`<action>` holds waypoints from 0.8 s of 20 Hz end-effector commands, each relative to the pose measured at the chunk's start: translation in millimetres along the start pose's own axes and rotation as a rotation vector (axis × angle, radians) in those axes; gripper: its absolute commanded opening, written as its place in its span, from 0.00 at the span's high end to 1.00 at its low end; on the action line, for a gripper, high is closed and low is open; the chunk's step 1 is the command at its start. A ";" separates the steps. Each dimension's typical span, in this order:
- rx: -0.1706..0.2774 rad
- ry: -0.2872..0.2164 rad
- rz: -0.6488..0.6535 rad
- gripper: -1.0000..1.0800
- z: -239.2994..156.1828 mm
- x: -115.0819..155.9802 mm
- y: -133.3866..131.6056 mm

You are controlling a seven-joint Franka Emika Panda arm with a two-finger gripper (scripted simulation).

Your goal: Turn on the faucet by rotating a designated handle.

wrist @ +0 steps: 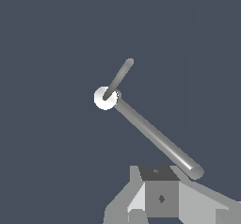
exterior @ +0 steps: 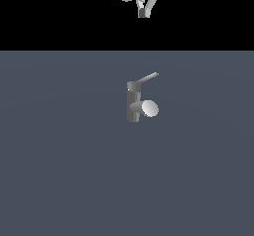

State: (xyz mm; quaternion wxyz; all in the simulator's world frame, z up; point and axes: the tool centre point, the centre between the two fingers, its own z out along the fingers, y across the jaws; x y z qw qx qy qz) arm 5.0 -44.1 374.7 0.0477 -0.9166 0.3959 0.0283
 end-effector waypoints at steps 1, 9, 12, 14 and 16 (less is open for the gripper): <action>0.000 0.004 0.075 1.00 16.1 17.8 -7.8; -0.010 0.027 0.305 1.00 73.3 71.6 -26.5; -0.015 0.041 0.389 1.00 96.9 90.6 -31.3; -0.019 0.052 0.442 1.00 112.5 102.4 -33.8; -0.022 0.062 0.488 1.00 126.8 112.7 -35.6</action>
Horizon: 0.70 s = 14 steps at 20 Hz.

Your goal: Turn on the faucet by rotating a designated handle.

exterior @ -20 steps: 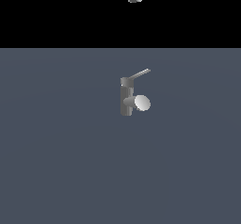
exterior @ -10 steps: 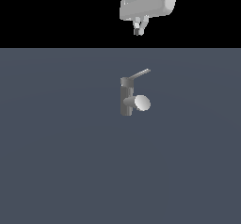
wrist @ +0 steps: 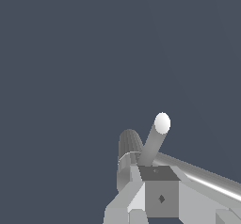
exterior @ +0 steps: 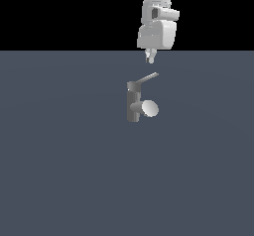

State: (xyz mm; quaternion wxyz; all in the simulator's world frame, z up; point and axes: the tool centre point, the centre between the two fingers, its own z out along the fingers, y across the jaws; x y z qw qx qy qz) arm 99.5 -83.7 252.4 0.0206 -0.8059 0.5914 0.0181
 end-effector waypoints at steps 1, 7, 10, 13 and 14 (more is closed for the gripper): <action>-0.002 0.014 0.059 1.00 18.1 9.6 -7.9; -0.005 0.039 0.155 1.00 50.4 25.2 -19.1; -0.006 0.048 0.185 1.00 60.7 29.9 -22.1; -0.006 0.053 0.202 1.00 66.9 32.7 -23.8; -0.006 0.054 0.205 1.00 68.0 33.2 -24.1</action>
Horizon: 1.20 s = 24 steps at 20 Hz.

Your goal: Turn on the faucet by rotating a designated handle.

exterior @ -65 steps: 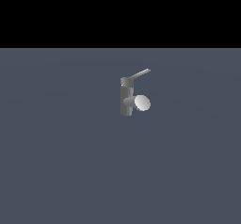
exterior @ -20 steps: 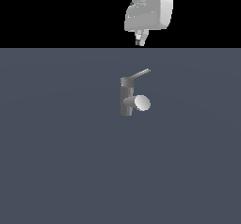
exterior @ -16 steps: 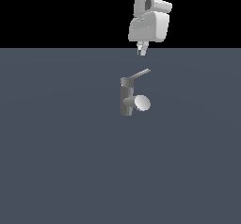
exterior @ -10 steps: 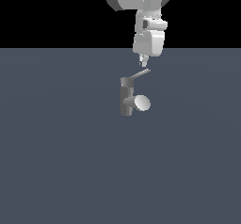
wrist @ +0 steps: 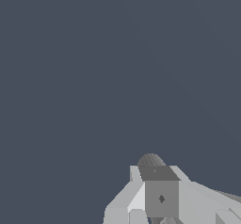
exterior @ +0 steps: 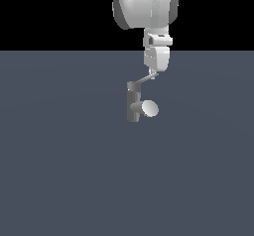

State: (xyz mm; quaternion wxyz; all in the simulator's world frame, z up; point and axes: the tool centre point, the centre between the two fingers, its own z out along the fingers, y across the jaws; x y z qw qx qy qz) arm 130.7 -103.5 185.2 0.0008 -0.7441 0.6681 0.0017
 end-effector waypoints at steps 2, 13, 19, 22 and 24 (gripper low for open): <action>0.001 0.004 0.011 1.00 3.1 1.3 -1.7; 0.000 0.003 0.010 1.00 3.3 2.4 15.6; 0.000 0.003 0.010 1.00 3.4 3.5 31.0; 0.001 0.003 0.010 1.00 3.2 4.4 39.2; 0.001 0.003 0.010 1.00 3.3 4.8 44.6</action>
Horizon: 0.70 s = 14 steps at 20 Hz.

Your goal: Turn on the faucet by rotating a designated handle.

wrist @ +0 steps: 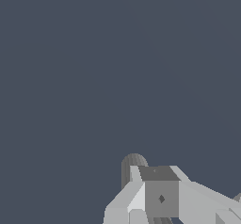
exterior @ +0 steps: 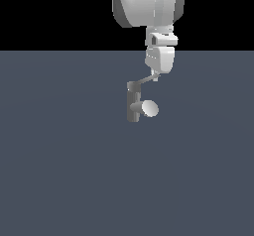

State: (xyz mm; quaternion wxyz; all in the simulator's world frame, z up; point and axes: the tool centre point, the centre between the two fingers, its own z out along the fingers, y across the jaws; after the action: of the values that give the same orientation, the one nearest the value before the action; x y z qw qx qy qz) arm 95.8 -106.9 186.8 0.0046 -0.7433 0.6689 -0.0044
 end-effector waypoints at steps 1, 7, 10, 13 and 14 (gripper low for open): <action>-0.013 -0.001 0.008 1.00 4.7 5.4 12.3; -0.013 -0.001 0.008 1.00 4.5 6.7 29.3; 0.019 0.000 -0.009 1.00 -9.0 -3.1 17.6; 0.015 0.000 -0.007 1.00 -7.5 -7.1 25.5; 0.014 0.000 -0.006 1.00 -7.0 -8.4 28.1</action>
State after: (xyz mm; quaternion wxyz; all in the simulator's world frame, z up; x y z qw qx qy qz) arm 72.4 -104.5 196.1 0.0119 -0.7450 0.6668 -0.0125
